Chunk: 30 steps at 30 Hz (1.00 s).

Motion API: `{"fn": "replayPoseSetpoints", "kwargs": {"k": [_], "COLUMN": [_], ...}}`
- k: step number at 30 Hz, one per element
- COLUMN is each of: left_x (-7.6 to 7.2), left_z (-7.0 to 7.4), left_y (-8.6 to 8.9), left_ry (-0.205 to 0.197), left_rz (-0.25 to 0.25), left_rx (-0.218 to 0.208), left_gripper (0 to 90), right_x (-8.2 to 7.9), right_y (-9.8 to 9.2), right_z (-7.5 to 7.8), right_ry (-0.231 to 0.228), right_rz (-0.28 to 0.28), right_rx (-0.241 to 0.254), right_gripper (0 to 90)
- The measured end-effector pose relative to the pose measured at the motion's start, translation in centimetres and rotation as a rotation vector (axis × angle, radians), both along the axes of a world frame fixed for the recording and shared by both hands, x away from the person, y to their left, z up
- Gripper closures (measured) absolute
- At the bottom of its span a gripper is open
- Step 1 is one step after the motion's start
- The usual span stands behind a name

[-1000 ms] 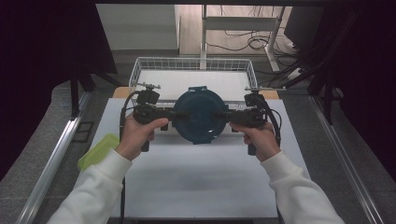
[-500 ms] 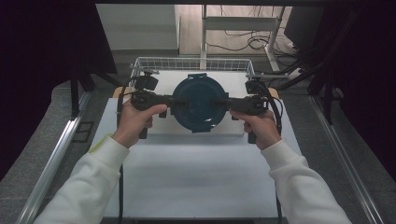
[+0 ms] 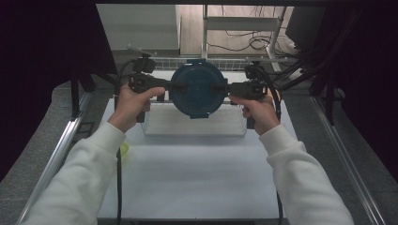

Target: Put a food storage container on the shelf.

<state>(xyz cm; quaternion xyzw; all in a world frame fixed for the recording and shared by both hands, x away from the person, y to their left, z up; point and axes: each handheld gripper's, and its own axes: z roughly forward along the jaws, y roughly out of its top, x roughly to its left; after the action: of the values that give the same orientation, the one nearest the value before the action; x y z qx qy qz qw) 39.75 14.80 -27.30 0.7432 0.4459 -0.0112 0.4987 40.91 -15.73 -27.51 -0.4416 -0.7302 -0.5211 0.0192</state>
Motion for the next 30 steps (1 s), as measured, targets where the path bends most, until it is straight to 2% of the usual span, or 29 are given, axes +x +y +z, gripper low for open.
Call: {"fn": "replayPoseSetpoints", "kwargs": {"k": [4,9,20,28,30], "left_x": [1.4,3.1,5.9,7.2,7.4], "left_z": [0.9,1.4,-0.5,-1.8,-2.0], "left_y": [0.1,0.2,0.2,0.1,0.1], "left_ry": [-0.009,0.010,0.066,0.102,0.105], "left_rz": [-0.002,-0.007,-0.011,-0.018,-0.011], "left_rx": [0.011,0.019,0.009,0.000,-0.012], "left_gripper": [36.3,36.4,36.5,36.4,36.5], "right_x": [1.1,2.7,5.5,6.7,6.9], "right_y": [0.1,0.2,0.1,0.0,0.0], "right_z": [0.5,0.7,-0.7,-1.6,-1.8], "right_ry": [0.005,0.020,0.095,0.127,0.129], "right_rz": [-0.005,-0.013,-0.023,-0.038,-0.040], "right_rx": [0.015,0.031,0.032,0.021,0.021], "right_gripper": [36.5,36.8,36.7,36.4,36.4]}}
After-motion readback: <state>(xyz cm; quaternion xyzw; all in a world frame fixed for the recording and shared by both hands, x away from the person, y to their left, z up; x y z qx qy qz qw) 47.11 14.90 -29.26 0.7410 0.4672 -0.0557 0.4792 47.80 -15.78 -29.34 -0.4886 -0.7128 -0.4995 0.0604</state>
